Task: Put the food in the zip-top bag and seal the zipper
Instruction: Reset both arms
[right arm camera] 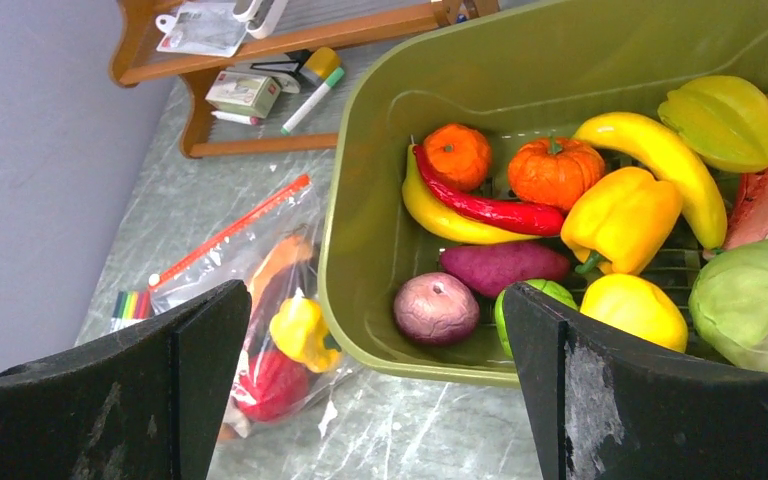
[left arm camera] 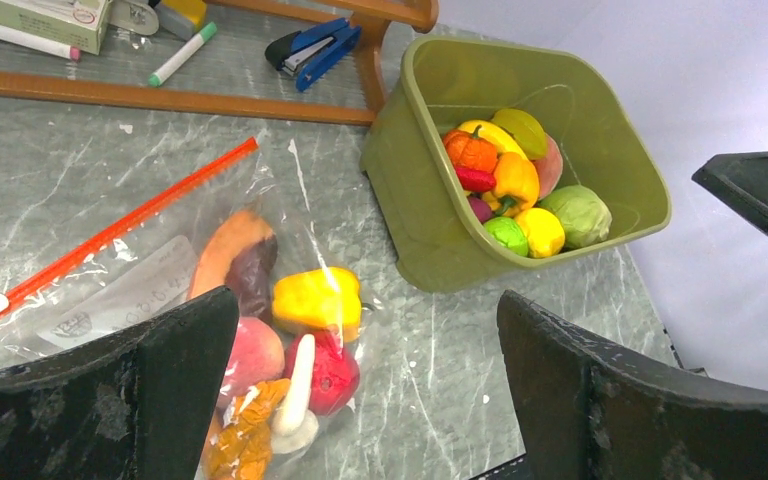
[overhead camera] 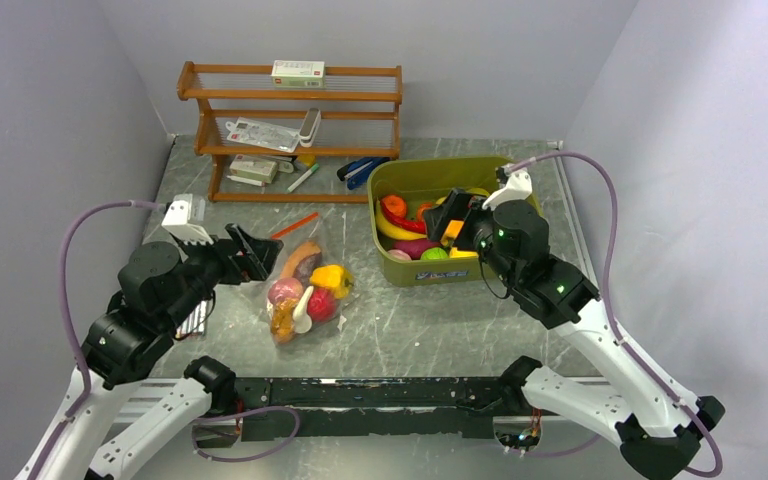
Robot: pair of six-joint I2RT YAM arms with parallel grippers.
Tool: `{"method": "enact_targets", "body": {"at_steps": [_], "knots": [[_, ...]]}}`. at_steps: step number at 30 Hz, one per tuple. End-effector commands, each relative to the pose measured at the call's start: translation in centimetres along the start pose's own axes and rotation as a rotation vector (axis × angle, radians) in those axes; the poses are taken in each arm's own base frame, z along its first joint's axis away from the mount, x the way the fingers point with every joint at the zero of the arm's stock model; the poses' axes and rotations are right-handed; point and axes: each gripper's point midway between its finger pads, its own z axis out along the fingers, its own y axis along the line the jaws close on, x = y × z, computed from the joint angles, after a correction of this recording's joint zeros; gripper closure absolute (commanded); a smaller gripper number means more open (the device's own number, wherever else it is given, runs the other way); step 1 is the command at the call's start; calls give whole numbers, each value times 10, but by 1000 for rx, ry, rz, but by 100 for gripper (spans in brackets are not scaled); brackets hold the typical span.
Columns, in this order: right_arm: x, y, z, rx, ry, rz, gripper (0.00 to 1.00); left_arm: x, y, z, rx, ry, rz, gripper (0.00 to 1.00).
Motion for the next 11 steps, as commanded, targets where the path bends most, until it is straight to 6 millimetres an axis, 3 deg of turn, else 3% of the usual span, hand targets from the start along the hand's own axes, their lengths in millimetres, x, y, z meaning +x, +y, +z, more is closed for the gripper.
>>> {"method": "enact_targets", "body": {"at_steps": [1, 7, 11], "knots": [[-9, -1, -2, 14, -33, 49, 0, -4, -7, -8, 42, -23, -18, 0], [-6, -4, -2, 36, -29, 74, 0, -13, -10, -13, 68, -68, 10, 0], [-4, -5, -5, 18, -39, 73, 0, -6, -7, -8, 54, -35, 21, 0]]}}
